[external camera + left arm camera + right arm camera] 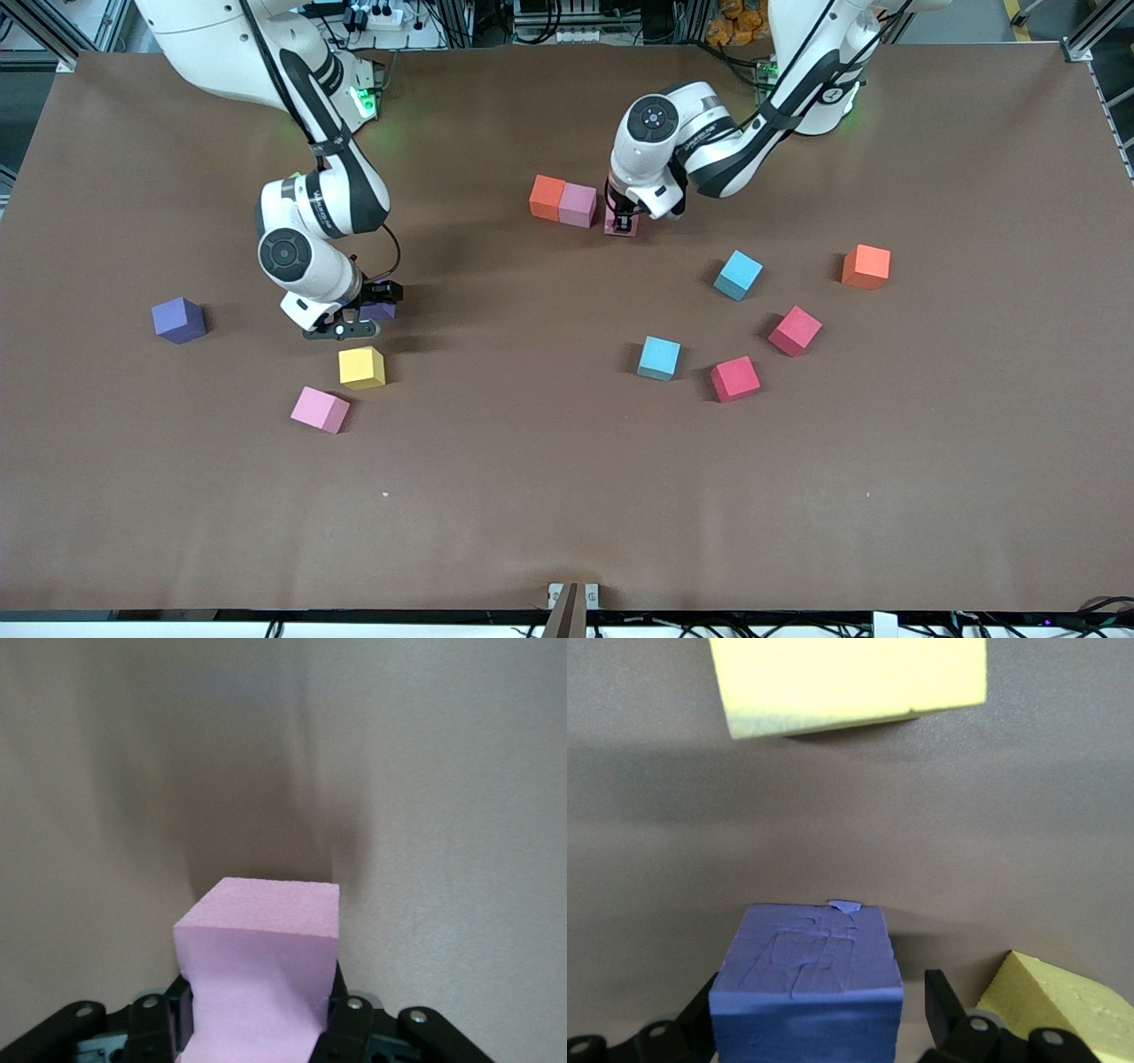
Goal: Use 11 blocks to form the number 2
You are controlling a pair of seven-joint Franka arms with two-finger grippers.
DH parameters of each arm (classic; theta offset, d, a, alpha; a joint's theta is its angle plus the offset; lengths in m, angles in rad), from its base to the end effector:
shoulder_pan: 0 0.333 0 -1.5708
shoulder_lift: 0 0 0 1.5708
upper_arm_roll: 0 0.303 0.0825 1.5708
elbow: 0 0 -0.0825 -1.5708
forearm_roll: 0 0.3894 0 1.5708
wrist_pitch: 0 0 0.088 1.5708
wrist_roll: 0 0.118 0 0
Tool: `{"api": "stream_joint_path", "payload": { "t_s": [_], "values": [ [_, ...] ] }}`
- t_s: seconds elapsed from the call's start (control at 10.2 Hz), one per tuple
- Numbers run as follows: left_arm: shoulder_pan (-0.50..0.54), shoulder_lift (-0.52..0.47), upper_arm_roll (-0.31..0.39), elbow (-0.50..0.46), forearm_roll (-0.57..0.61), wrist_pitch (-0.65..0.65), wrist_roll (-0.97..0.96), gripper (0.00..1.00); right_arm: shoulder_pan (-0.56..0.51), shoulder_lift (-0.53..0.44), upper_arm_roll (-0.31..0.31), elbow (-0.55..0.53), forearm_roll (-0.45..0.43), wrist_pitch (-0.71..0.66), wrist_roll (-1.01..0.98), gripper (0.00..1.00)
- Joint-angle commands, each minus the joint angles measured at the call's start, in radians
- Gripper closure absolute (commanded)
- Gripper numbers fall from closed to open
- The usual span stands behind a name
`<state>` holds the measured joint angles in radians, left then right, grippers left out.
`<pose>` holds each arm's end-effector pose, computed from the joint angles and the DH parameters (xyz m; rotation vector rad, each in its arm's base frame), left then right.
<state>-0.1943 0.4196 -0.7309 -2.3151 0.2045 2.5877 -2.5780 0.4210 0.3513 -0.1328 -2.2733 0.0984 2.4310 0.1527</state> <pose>0.2933 -0.4279 0.1784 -2.2380 -2.1178 0.2552 0.4899 0.1423 0.1603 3.0960 0.0905 -0.2896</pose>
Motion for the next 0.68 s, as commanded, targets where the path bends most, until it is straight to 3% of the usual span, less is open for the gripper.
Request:
{"api": "stream_joint_path", "payload": {
  "t_s": [0.0, 0.1, 0.59],
  "values": [
    [-0.019, 0.014, 0.005, 0.011, 0.03, 0.005, -0.077, 0.77, -0.001, -0.002, 0.005, -0.005, 0.018, 0.01, 0.001, 0.61],
    [-0.019, 0.014, 0.005, 0.013, 0.032, 0.003, -0.099, 0.76, 0.001, -0.008, 0.008, -0.003, 0.018, 0.005, 0.001, 0.7],
    [-0.04, 0.028, 0.004, 0.028, 0.032, 0.003, -0.142, 0.76, 0.025, -0.092, 0.039, 0.059, 0.026, -0.142, 0.016, 0.71]
  ]
}}
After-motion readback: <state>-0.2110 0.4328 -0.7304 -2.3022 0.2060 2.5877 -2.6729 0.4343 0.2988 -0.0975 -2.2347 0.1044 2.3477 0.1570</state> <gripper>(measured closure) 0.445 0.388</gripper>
